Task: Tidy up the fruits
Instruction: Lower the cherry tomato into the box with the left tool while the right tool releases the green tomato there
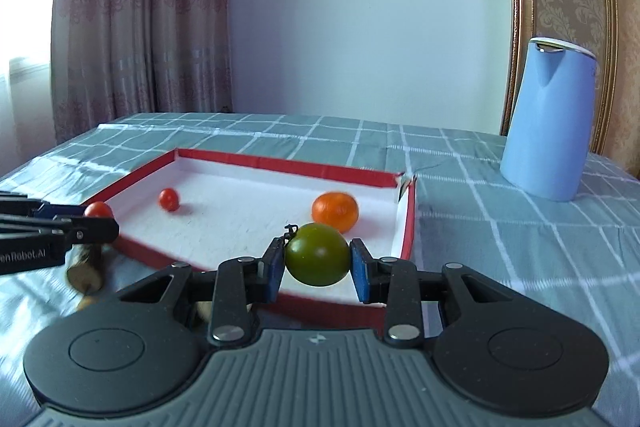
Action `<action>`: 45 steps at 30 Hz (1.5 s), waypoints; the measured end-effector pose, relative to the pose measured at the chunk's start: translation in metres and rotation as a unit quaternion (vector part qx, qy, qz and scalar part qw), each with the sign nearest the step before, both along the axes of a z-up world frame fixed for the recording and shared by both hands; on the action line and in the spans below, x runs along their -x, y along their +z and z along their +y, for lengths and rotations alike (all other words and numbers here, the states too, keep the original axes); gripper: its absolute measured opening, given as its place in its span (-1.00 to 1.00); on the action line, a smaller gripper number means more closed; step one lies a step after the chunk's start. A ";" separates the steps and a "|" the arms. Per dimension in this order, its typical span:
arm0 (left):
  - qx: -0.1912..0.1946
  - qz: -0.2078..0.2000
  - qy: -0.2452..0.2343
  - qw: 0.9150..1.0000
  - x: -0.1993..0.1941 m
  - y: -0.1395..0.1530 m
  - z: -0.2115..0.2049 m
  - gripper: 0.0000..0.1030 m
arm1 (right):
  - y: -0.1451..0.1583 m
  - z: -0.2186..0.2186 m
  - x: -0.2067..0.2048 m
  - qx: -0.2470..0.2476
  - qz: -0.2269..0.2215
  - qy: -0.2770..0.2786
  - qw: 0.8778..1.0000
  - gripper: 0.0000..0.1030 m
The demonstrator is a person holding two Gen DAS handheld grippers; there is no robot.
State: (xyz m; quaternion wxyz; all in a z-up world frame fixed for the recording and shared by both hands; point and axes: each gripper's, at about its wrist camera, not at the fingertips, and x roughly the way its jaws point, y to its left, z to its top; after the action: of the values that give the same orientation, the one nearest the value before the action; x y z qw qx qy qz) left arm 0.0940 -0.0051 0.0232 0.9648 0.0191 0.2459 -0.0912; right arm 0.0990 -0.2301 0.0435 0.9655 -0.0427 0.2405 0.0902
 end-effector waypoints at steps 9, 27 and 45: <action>0.004 0.052 0.026 0.998 -0.063 -0.012 0.001 -0.55 | -0.017 -0.002 -0.057 0.023 0.063 -0.029 0.997 -0.34; -0.019 0.078 0.035 0.996 -0.090 -0.026 -0.008 -0.54 | -0.027 -0.006 -0.082 0.018 0.097 -0.042 0.994 -0.34; -0.025 0.021 0.060 0.998 -0.067 -0.020 -0.002 0.77 | -0.029 0.000 -0.071 0.025 0.071 -0.040 0.996 0.26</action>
State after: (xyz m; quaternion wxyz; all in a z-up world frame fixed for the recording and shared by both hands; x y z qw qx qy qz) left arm 0.1613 -0.0070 0.0035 0.9623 0.0268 0.2693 -0.0272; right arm 0.1696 -0.2303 0.0144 0.9473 -0.0509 0.3125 0.0481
